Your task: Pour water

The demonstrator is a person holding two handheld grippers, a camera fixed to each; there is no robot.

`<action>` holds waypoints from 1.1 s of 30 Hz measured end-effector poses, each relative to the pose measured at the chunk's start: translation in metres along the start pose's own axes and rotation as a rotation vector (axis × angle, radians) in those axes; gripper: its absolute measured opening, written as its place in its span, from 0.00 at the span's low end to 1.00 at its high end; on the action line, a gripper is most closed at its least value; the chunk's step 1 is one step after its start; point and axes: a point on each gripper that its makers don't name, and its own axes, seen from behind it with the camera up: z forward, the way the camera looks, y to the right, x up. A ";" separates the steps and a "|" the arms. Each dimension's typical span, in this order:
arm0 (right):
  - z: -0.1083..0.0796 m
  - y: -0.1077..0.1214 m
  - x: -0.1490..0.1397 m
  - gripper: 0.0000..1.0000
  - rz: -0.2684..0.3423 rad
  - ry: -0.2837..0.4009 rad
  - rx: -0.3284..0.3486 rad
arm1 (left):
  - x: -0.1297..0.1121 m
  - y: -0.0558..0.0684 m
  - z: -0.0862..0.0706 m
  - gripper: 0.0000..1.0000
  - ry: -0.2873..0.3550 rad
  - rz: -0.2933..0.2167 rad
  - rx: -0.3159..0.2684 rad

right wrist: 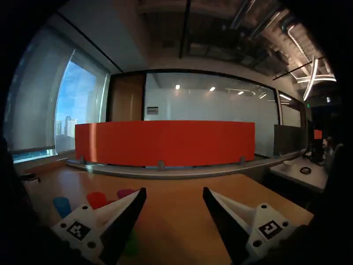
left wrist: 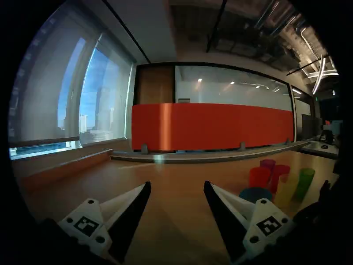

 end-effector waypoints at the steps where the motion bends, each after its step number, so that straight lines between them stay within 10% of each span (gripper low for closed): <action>1: 0.000 0.001 0.000 0.99 0.000 0.000 -0.001 | 0.000 0.000 0.000 0.89 0.000 0.000 -0.001; 33: -0.008 0.015 -0.002 0.99 -0.029 0.039 -0.006 | -0.001 0.002 0.001 0.89 -0.003 0.001 -0.012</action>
